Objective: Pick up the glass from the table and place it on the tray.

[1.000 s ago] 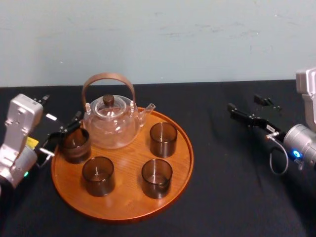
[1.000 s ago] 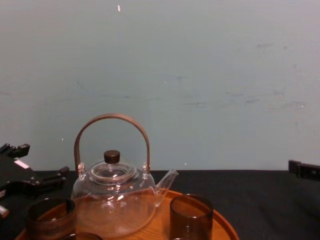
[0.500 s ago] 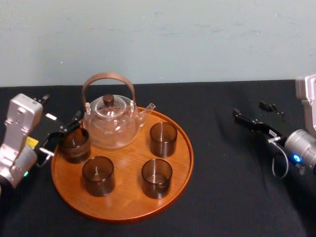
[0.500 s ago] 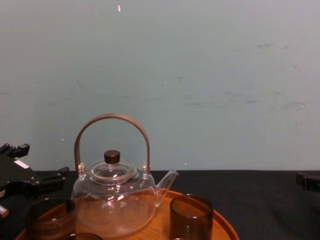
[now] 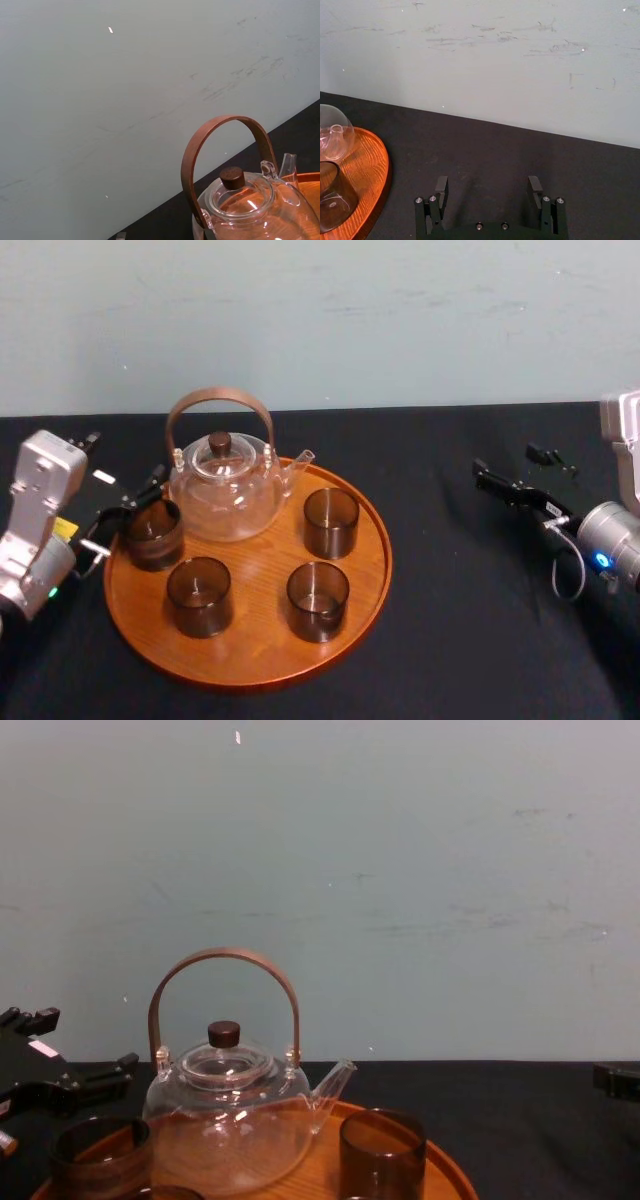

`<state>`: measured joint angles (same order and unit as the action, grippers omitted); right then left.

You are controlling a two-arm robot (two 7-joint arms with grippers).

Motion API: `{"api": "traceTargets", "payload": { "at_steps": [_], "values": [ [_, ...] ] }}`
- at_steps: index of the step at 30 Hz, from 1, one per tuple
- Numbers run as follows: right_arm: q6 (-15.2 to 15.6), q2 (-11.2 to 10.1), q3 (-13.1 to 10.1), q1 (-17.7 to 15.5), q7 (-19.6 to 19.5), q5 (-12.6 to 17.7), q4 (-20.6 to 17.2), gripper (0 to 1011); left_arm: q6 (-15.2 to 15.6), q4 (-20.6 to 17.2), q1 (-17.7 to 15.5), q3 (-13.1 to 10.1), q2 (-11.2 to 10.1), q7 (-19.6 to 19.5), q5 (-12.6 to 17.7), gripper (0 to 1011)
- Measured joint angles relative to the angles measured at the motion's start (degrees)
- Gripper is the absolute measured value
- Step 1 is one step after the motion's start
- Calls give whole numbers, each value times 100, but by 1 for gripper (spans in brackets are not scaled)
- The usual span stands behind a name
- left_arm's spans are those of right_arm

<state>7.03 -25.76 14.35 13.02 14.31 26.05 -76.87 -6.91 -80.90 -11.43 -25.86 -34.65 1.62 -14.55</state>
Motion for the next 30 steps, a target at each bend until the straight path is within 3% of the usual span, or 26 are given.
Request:
{"api": "traceTargets", "payload": {
  "at_steps": [30],
  "values": [
    [-4,-7,0,-3,1,11,-10,1002,0,0,0,0,0,0,0,1001]
  ]
}}
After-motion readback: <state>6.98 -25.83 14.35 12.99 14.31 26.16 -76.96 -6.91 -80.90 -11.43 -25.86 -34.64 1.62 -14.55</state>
